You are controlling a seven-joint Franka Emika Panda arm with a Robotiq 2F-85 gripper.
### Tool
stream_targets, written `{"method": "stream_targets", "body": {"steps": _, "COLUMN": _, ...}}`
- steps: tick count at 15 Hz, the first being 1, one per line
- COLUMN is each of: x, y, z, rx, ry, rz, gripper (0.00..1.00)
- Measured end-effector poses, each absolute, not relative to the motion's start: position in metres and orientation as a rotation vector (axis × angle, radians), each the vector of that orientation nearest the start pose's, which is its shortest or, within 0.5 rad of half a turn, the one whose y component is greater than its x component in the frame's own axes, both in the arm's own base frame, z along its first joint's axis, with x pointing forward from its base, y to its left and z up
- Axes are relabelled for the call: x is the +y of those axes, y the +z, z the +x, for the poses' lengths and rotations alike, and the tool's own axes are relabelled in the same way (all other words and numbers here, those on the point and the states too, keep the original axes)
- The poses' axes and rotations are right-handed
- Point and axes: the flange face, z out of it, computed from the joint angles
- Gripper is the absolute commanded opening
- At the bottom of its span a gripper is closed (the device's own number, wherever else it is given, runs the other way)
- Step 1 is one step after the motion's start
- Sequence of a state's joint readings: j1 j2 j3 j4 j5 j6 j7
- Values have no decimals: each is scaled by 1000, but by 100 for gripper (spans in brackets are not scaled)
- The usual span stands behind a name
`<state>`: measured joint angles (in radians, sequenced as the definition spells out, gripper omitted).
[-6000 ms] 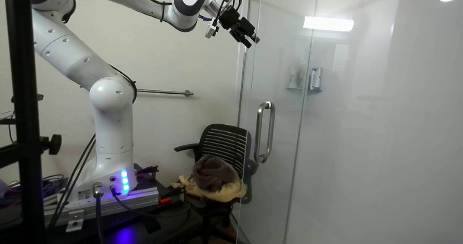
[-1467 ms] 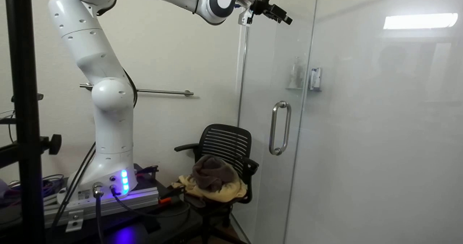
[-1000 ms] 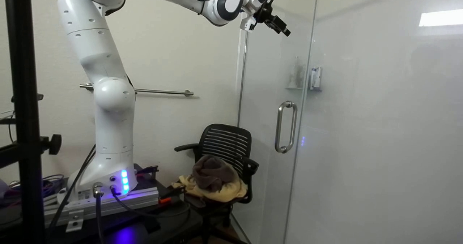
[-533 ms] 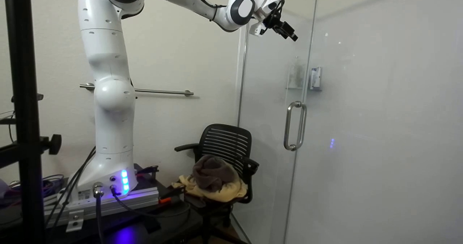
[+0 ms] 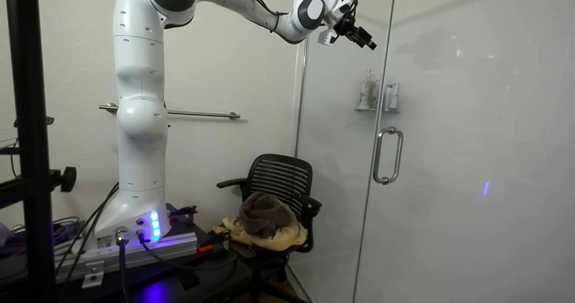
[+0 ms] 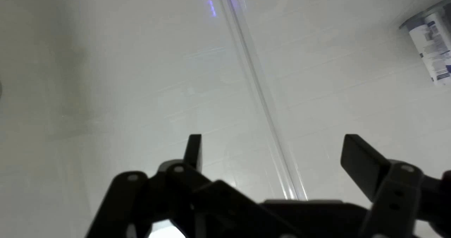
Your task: Close the glass shower door
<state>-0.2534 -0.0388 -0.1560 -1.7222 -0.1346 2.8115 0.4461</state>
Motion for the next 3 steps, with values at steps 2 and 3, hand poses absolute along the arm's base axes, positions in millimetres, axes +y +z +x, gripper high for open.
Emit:
{"method": "stream_targets", "body": {"steps": 2, "x": -230, "y": 722, "z": 552, "rx": 1011, "ry": -1709, "rz": -2578, "gripper": 100}}
{"method": "stream_targets", "body": {"steps": 3, "x": -229, "y": 720, "z": 553, "rx": 1013, "ry": -1702, "rz": -2597, "gripper": 100}}
